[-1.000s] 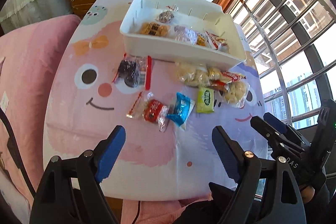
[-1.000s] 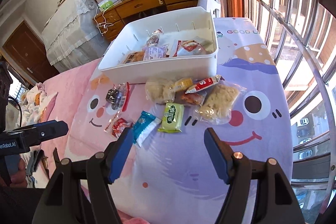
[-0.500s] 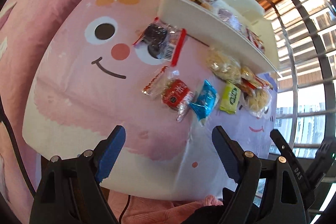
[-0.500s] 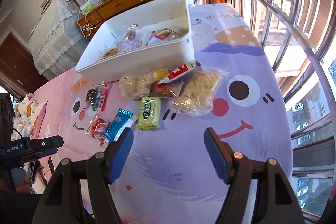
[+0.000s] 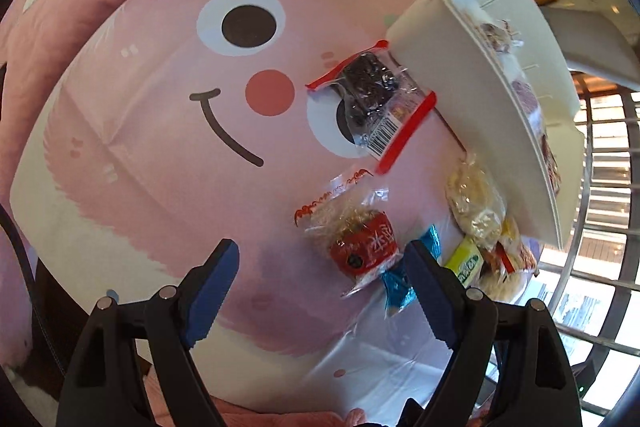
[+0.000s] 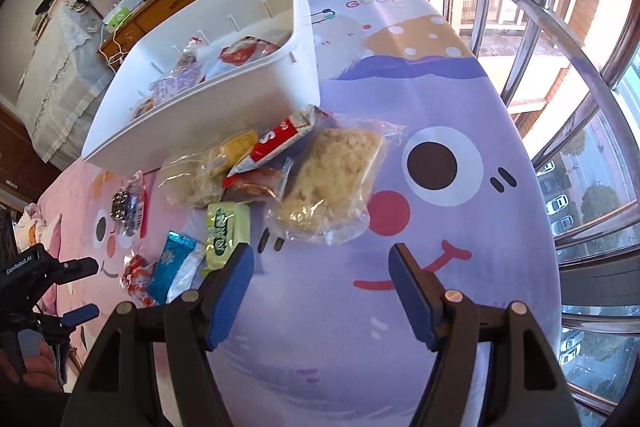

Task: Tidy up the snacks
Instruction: 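Reach the left tool to the red candy packet while the right tool reaches the large bread bag, then close the left tool on the red candy packet while the right tool grasps the bread bag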

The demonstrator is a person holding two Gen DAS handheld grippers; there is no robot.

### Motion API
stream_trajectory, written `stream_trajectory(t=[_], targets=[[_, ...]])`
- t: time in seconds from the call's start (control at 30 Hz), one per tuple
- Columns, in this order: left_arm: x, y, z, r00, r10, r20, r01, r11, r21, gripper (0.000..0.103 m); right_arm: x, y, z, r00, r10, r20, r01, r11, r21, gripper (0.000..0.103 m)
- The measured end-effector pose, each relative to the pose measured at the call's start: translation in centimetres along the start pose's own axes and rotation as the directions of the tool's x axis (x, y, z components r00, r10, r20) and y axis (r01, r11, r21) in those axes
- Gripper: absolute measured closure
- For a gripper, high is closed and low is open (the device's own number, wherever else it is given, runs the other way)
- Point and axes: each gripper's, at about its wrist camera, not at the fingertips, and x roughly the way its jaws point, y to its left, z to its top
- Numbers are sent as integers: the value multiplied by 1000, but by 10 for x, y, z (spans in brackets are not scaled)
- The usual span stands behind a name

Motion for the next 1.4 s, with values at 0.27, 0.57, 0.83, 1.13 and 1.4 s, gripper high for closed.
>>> stream_trajectory(t=[0.27, 0.57, 0.83, 1.13, 1.4], targets=[[25, -22, 11, 997, 61, -56, -59, 998, 31, 20, 25, 1, 11, 999, -44, -24, 43, 999, -18, 33], [48, -34, 24, 988, 97, -123, -93, 995, 43, 30, 46, 19, 18, 994, -98, -41, 93, 990, -101, 33], [61, -45, 31, 985, 71, -160, -62, 996, 62, 50, 55, 35, 21, 986, -168, -10, 164, 972, -167, 33], [67, -49, 25, 987, 49, -156, -39, 997, 62, 53, 58, 32, 22, 981, -191, 22, 192, 967, -166, 33], [59, -28, 18, 987, 45, -157, -37, 998, 56, 55, 53, 30, 22, 978, -204, 36, 207, 961, -186, 41]])
